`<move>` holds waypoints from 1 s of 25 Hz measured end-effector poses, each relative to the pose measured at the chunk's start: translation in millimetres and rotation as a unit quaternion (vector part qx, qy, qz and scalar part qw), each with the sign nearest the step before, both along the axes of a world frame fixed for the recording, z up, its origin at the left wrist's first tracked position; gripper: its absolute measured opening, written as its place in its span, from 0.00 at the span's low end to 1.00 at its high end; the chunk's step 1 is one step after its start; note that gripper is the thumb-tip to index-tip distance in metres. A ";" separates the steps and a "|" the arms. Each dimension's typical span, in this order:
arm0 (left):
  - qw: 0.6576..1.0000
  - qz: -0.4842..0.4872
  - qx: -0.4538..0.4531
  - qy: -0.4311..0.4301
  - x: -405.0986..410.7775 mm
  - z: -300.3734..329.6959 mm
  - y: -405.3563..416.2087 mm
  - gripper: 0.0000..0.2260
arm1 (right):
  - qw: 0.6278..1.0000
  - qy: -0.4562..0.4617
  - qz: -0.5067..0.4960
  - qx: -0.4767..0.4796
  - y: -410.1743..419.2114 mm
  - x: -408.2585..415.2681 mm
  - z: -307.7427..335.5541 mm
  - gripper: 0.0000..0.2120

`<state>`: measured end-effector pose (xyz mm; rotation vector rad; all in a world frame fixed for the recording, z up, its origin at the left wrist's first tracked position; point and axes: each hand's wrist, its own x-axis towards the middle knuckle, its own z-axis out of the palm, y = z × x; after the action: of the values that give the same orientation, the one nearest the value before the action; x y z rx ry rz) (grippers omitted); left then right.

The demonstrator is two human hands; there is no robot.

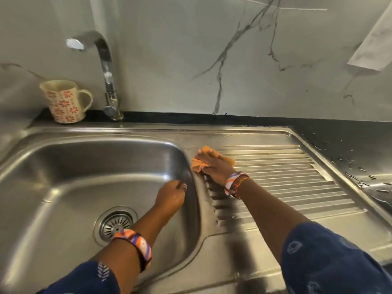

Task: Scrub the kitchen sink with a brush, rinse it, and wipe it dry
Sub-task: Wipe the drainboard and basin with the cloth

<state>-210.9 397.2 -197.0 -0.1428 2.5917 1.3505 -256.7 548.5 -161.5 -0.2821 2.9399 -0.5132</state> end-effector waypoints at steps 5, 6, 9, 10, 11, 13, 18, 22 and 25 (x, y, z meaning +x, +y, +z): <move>0.946 -0.288 -0.076 -0.125 40.0 30.8 -30.5 0.10 | 1.000 0.013 0.003 0.005 -15.3 80.5 0.2 0.23; 0.931 -0.322 -0.107 -0.136 48.1 36.5 -31.9 0.13 | 1.000 0.010 -0.002 0.008 -17.8 97.4 0.8 0.23; 0.914 -0.345 -0.163 -0.141 65.3 46.5 -35.5 0.19 | 1.000 -0.011 -0.027 0.001 -24.2 142.2 2.8 0.24; 0.910 -0.349 -0.174 -0.143 69.4 49.3 -37.1 0.19 | 0.999 -0.018 -0.034 -0.002 -27.8 155.1 2.6 0.23; 0.903 -0.356 -0.184 -0.154 73.6 53.2 -39.1 0.20 | 0.998 -0.031 -0.045 -0.012 -31.7 167.5 2.1 0.23; 0.887 -0.367 -0.206 -0.190 79.8 59.9 -44.7 0.21 | 0.995 -0.052 -0.070 -0.046 -40.5 183.7 3.7 0.22; 0.851 -0.391 -0.304 -0.173 91.8 73.1 -54.2 0.20 | 0.922 -0.125 -0.161 -0.328 -65.0 209.8 23.9 0.16; 0.869 -0.368 -0.319 -0.080 88.3 77.7 -45.5 0.15 | 0.712 -0.073 -0.267 -0.645 -51.7 214.6 36.7 0.10; 0.907 -0.318 -0.276 0.025 78.2 69.8 -30.4 0.15 | 0.658 -0.001 -0.345 -0.670 -19.3 201.6 49.2 0.18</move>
<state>-132.6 366.7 -127.2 0.6062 2.6261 0.3905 -55.1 529.1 -112.3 0.7504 1.8505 -2.6136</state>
